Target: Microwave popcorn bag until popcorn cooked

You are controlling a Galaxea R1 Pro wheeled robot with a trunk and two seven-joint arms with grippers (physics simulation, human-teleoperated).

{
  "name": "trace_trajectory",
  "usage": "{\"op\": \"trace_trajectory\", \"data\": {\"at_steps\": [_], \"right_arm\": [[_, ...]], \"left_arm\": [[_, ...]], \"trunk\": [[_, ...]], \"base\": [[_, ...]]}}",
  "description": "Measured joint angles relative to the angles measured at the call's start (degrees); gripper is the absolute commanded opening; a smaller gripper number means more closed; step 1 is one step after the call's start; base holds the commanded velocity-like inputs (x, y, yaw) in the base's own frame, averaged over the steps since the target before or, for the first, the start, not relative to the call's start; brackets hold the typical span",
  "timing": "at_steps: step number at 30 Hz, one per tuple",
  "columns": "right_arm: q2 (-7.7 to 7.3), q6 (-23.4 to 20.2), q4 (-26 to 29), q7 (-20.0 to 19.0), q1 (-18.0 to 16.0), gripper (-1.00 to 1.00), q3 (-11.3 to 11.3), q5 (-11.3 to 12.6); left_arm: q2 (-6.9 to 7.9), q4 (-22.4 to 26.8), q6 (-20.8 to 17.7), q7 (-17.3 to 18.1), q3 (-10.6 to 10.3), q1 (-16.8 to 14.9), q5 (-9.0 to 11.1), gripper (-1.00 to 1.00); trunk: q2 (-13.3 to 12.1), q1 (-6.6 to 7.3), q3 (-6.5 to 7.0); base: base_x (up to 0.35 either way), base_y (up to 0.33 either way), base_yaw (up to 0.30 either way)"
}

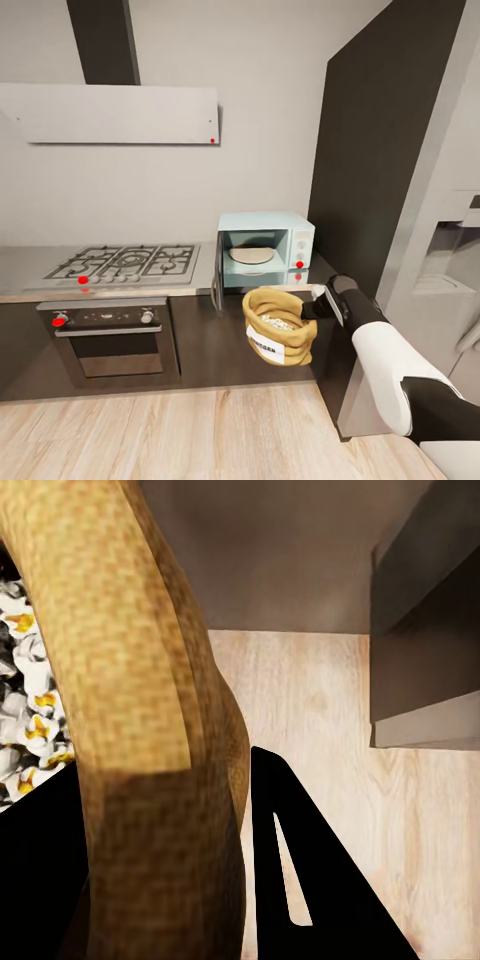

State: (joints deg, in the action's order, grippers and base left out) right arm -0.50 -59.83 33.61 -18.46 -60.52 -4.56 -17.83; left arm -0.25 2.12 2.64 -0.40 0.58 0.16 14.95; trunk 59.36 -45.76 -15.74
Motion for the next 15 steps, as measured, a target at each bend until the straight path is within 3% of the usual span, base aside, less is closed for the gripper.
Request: {"op": "trace_trajectory", "data": {"at_steps": [3,9,15], "right_arm": [[-0.73,0.04,0.24,0.25,0.00,-1.00,-0.20,-0.52],[-0.77,-0.01,2.29,0.81,-0.04,-1.00,-0.26,-0.46],[-0.70,-0.01,-1.94,1.80,-5.84,-1.00,-0.22,-0.47]], "left_arm": [[0.00,0.00,0.00,0.00,0.00,0.00,-0.07,1.00],[0.00,0.00,0.00,-0.04,0.08,0.00,-0.07,1.00],[0.00,0.00,0.00,-0.03,0.00,0.00,-0.06,1.00]], "trunk": [[0.00,0.00,0.00],[0.00,0.00,0.00],[0.00,0.00,0.01]], "base": [[0.000,0.000,0.000],[0.000,0.000,0.000],[0.000,0.000,0.000]]}}
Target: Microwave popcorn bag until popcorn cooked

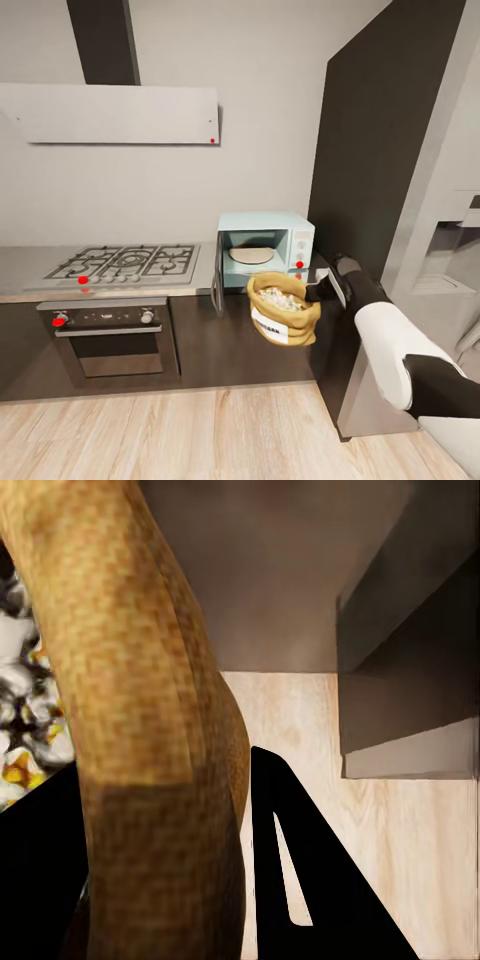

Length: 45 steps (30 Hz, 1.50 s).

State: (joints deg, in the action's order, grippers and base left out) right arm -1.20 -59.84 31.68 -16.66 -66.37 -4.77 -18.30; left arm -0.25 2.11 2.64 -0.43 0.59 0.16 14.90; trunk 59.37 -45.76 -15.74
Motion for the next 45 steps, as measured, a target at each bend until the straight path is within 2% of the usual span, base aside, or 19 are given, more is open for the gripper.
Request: {"op": "trace_trajectory", "data": {"at_steps": [5,14,22,26,28,38,45], "right_arm": [[0.19,0.00,-6.26,1.08,-6.77,-1.00,0.08,0.07],[0.61,0.01,-13.02,1.11,-14.54,-1.00,0.14,0.02],[1.00,0.01,-13.68,1.11,-16.82,-1.00,-0.18,0.10],[2.61,0.03,-13.57,1.01,-17.08,-1.00,-0.08,0.23],[2.82,0.03,-13.56,0.97,-17.09,-1.00,-0.04,0.02],[2.90,0.03,-13.55,0.96,-17.10,-1.00,0.05,-0.02],[2.82,0.03,-13.55,0.97,-17.10,-1.00,0.59,-0.07]], "left_arm": [[0.00,0.00,0.00,0.00,-0.01,0.00,-0.02,1.00],[0.00,0.00,0.00,0.02,0.01,0.00,-0.01,1.00],[0.00,0.06,0.00,0.00,0.01,0.00,0.02,1.00],[0.00,0.04,0.00,0.00,-0.01,0.00,0.04,1.00],[0.00,0.05,0.00,-0.01,-0.01,0.00,0.06,1.00],[0.00,0.09,0.00,-0.04,0.07,0.00,0.09,1.00],[0.00,0.08,0.00,0.01,0.00,0.00,0.05,1.00]], "trunk": [[0.00,0.00,0.00],[0.00,0.00,0.00],[0.00,0.00,0.00],[0.00,0.00,0.00],[0.00,0.00,0.00],[0.00,0.00,0.00],[0.01,0.03,0.00]], "base": [[0.000,0.000,0.000],[0.000,0.000,0.000],[0.000,0.000,0.000],[0.000,0.000,0.000],[0.000,0.000,0.000],[0.014,0.000,0.000],[0.283,0.000,0.000]]}}
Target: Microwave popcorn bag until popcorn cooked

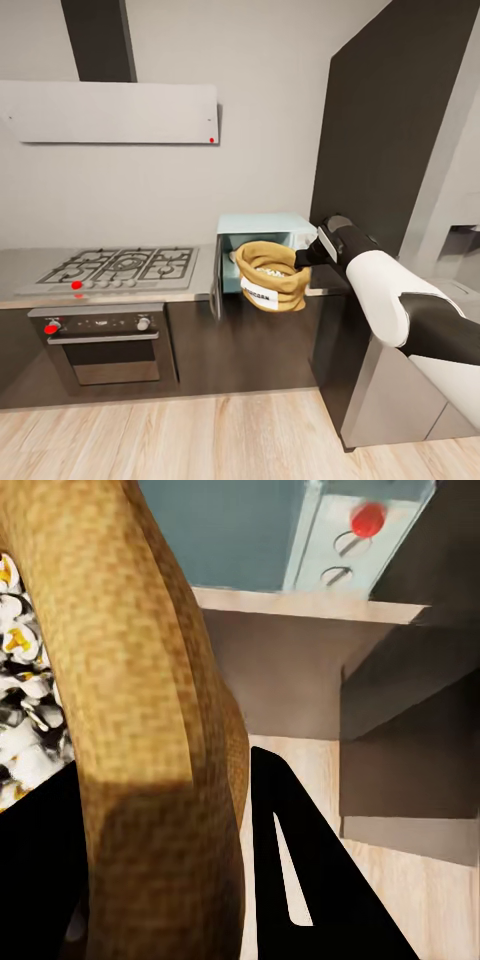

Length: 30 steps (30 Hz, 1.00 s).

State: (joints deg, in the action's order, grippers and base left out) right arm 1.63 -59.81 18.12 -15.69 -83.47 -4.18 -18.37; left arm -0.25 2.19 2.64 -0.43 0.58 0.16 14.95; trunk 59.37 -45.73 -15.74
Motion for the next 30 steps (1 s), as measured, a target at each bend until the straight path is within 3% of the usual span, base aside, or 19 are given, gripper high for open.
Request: {"op": "trace_trajectory", "data": {"at_steps": [17,22,30], "right_arm": [[0.02,0.00,-0.28,-0.01,0.09,-1.00,-0.11,-0.04],[0.01,0.01,-4.79,-0.05,0.26,-1.00,-0.18,-0.08],[0.62,0.08,-5.29,-0.70,1.30,-1.00,0.23,0.24]], "left_arm": [[0.02,0.01,0.00,-0.04,0.00,0.00,0.03,1.00],[0.08,0.01,0.00,-0.02,0.00,0.00,0.02,1.00],[0.17,0.30,0.00,0.11,0.24,0.00,0.32,1.00]], "trunk": [[0.00,0.00,0.00],[-0.01,-0.03,0.00],[-0.01,-0.03,0.00]], "base": [[0.307,0.000,0.000],[0.060,0.000,0.000],[0.000,0.000,0.000]]}}
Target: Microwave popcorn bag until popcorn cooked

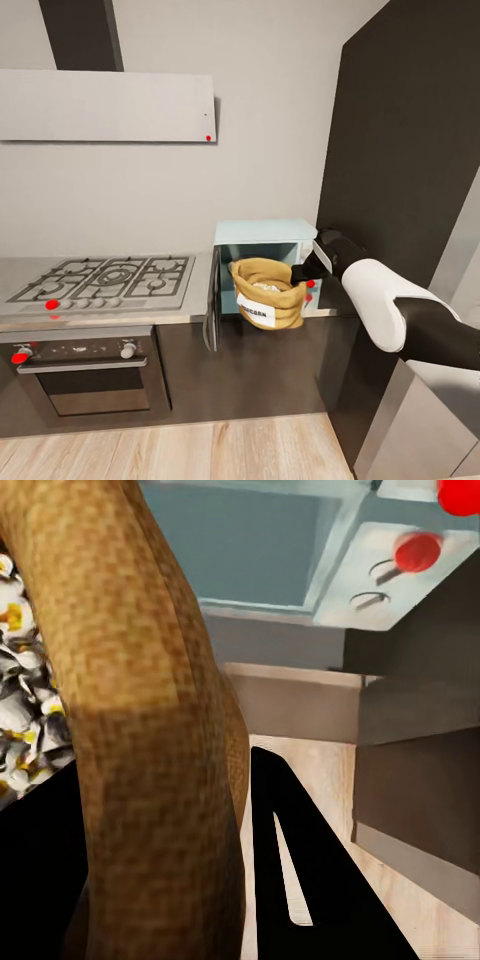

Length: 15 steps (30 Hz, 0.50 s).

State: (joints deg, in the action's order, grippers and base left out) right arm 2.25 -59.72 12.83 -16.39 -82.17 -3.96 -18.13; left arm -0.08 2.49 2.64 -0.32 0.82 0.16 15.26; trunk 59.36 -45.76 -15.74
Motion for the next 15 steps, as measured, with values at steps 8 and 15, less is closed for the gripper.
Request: {"op": "trace_trajectory", "data": {"at_steps": [8,15], "right_arm": [[-0.30,-0.06,0.02,0.06,0.28,-1.00,0.00,0.01],[-0.29,-0.04,0.17,7.66,0.28,-1.00,-6.43,-0.17]], "left_arm": [[0.00,0.05,0.00,0.00,0.00,0.00,0.00,1.00],[0.00,0.02,0.00,0.00,0.00,0.00,0.00,1.00]], "trunk": [[0.00,0.00,0.00],[0.00,0.00,0.00]], "base": [[0.000,0.000,0.000],[0.000,0.000,0.000]]}}
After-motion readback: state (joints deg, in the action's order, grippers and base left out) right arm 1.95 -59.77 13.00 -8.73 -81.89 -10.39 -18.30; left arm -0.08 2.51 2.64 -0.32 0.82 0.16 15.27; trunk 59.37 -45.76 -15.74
